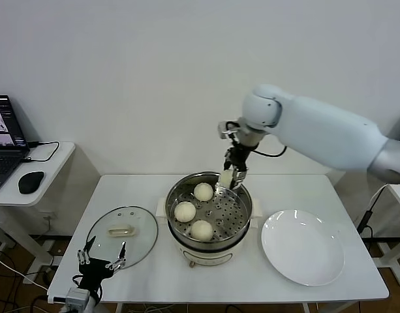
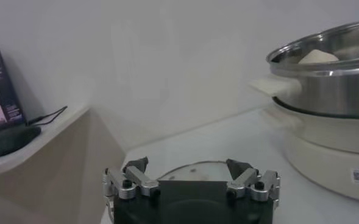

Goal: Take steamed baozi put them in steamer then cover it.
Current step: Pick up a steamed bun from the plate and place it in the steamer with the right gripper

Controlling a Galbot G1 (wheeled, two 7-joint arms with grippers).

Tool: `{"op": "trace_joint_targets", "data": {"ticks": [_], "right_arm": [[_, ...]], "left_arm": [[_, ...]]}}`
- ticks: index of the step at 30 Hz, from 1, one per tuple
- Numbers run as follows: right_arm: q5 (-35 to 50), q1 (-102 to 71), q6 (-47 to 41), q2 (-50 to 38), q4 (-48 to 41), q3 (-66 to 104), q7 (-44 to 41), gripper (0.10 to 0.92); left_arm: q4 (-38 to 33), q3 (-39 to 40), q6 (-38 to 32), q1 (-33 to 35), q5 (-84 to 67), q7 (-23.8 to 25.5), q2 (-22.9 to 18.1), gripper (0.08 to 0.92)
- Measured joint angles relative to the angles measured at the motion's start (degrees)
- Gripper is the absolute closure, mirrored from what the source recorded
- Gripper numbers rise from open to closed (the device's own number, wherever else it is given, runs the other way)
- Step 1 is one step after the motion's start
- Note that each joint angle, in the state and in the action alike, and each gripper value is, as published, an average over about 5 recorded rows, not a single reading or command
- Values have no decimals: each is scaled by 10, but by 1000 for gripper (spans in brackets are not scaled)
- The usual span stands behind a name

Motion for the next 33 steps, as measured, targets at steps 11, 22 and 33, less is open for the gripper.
{"op": "trace_joint_targets", "data": {"ticks": [11, 22, 33], "right_arm": [[-11, -42, -6, 36, -24, -28, 2, 414], [-33, -73, -6, 37, -27, -37, 3, 414], [-54, -86, -1, 30, -31, -37, 3, 412]], "left_arm": [[0, 3, -2, 1, 2, -2, 4, 177], [8, 7, -2, -5, 2, 0, 3, 177], [12, 8, -2, -8, 2, 2, 3, 177]]}}
